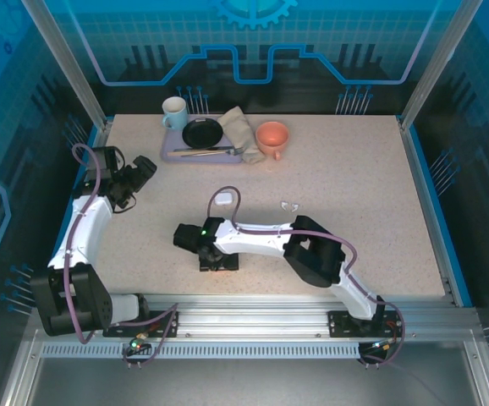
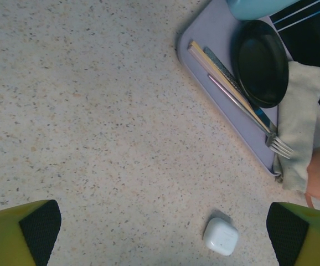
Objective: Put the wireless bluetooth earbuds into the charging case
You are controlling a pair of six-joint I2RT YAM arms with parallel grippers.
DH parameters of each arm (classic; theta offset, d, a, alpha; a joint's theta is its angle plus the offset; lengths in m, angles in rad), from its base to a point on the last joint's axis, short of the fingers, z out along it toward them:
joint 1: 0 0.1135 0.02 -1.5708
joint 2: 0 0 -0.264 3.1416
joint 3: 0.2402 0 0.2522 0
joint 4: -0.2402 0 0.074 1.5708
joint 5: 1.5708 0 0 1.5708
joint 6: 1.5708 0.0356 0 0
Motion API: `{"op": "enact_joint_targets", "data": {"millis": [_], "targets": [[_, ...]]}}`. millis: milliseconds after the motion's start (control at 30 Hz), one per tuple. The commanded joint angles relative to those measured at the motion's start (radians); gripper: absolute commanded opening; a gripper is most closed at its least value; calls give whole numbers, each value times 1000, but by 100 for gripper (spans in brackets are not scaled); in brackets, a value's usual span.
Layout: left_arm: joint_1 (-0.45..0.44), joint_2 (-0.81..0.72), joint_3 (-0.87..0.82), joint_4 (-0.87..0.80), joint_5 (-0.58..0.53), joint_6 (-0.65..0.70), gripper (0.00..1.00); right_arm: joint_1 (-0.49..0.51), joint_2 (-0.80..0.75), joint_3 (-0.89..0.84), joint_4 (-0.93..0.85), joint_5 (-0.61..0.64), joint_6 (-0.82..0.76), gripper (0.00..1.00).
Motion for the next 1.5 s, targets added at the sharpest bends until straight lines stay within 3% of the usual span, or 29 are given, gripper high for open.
{"op": "enact_joint_targets", "data": {"millis": [0, 267, 433, 600, 833, 1100, 1467], "targets": [[4, -27, -25, 34, 78, -22, 99, 5, -116, -83, -14, 60, 44, 49], [-82, -56, -78, 99, 211, -22, 99, -71, -399, -378, 76, 115, 90, 49], [-191, -128, -188, 194, 284, -63, 99, -170, -539, -533, 135, 106, 116, 49], [-332, -243, -368, 400, 326, -128, 99, -286, -656, -630, 223, 55, 138, 50], [-566, -287, -579, 713, 266, -161, 99, -403, -694, -651, 309, -34, 166, 51], [-798, -125, -592, 891, 148, -102, 97, -475, -664, -649, 394, -139, 250, 51], [-898, 138, -507, 1100, 21, -122, 79, -525, -651, -669, 470, -238, 348, 51]]}}
